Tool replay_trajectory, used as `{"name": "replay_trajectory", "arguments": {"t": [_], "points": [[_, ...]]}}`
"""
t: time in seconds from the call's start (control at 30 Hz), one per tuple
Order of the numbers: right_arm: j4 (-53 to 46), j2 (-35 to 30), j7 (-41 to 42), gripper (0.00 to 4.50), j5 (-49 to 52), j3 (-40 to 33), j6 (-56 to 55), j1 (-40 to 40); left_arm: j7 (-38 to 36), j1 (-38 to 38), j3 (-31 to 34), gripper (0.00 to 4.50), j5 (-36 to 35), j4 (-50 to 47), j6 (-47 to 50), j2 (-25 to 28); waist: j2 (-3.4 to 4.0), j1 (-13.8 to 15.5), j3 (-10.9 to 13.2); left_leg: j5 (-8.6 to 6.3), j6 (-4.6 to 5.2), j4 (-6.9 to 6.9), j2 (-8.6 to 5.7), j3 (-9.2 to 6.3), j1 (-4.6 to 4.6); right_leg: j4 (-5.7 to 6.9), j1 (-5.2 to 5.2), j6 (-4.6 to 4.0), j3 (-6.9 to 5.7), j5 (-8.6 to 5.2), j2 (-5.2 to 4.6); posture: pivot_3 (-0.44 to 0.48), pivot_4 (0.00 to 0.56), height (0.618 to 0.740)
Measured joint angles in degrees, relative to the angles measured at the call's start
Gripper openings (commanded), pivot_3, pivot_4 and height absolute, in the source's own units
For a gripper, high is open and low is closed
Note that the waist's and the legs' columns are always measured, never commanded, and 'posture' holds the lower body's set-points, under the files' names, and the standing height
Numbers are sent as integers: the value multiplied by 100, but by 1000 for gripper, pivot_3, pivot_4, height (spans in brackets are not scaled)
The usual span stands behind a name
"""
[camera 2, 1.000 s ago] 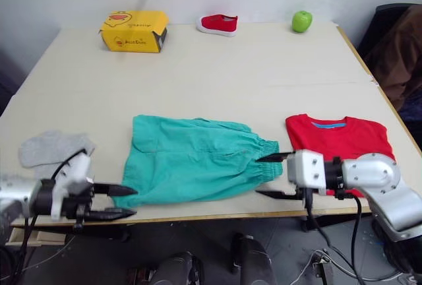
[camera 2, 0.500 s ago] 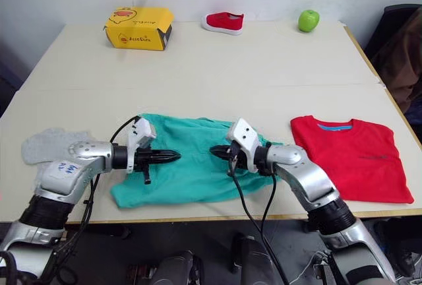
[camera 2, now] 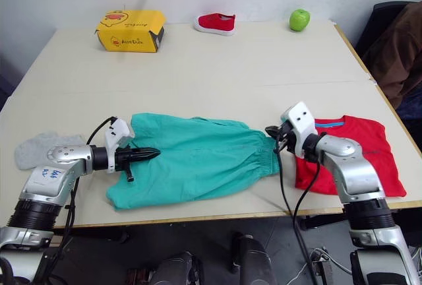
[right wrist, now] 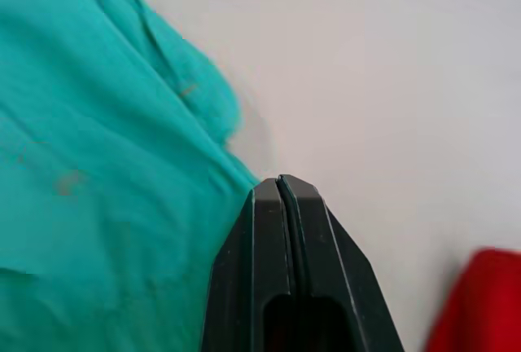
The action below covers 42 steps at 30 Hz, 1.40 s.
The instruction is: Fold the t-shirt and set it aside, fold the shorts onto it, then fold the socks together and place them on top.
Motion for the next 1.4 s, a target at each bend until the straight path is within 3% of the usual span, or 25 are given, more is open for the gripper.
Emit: {"name": "replay_trajectory", "arguments": {"t": [0.1,0.17,0.3,0.43,0.57,0.67,0.8,0.9,1.0,1.13,1.27,1.4], "points": [[-837,110,214,7,420,41,289,7,-50,-585,85,0,-385,-514,507,-32,0,21,0,1,-1,0,-6,-2,0,-1,2,0,0,0,-2,0,150,740],[-1239,193,288,7,430,339,332,61,-9,-982,-13,0,-255,-399,468,-147,-1,40,-3,1,-1,-1,-9,-3,8,-5,13,1,0,0,-2,0,150,740],[-1398,367,252,7,-227,1344,141,442,-13,-1365,-623,0,440,921,-205,-526,-2,34,-3,1,0,-2,-16,2,3,-2,7,1,0,0,-2,0,150,740],[-1443,111,151,7,-662,1511,-20,1054,-171,-1564,-808,0,906,2419,-1104,-580,-3,31,-2,2,0,-1,-12,-1,-11,-7,-4,1,-6,0,2,0,150,740],[-2036,-383,198,7,-548,850,-33,1990,-313,-1875,-750,0,1240,3261,-1897,-407,-6,48,-4,1,0,-1,-12,-1,-8,-10,-1,1,-5,0,0,0,150,740],[-2584,-631,376,7,-11,50,179,2865,-529,-1799,-541,0,1208,3322,-2118,-335,-9,81,-4,1,1,-1,-11,-4,-8,-10,-1,2,-6,1,-1,0,150,740],[-3373,-478,146,7,1255,-1232,979,3693,-1242,-927,-330,0,505,1371,-1618,-245,-9,85,-4,0,-1,-2,-8,-5,-4,-9,3,2,-3,1,-3,0,150,740],[-3632,-380,-224,608,2390,-2044,1702,4174,-1415,-457,-404,0,267,147,-1174,-176,-9,120,-3,-1,-1,-3,-8,-8,10,-27,20,0,5,-1,-4,0,150,740],[-3656,-179,-844,1614,3394,-2406,2325,4490,-1344,-379,-529,0,179,-445,-819,-284,-9,168,-4,-4,2,-4,-9,-8,6,-26,27,1,15,-2,-5,0,150,740],[-3506,140,-1667,3045,4128,-2461,2713,4510,-1105,-379,-880,0,472,-369,-832,-538,-8,171,-4,-8,10,-6,-10,-4,-1,-26,23,4,18,-4,-4,0,150,740],[-2861,542,-2590,4425,4747,-2378,2925,4036,-1040,-385,-1158,0,842,55,-1181,-667,-8,136,-4,-7,8,-11,-9,8,1,-21,17,3,18,-4,-2,0,150,740],[-2245,791,-3175,4470,5112,-2191,3018,3419,-956,-417,-1259,0,1114,442,-1526,-804,-17,137,-10,-7,8,-9,-8,9,2,-21,20,2,18,-5,-3,0,150,740]]}}
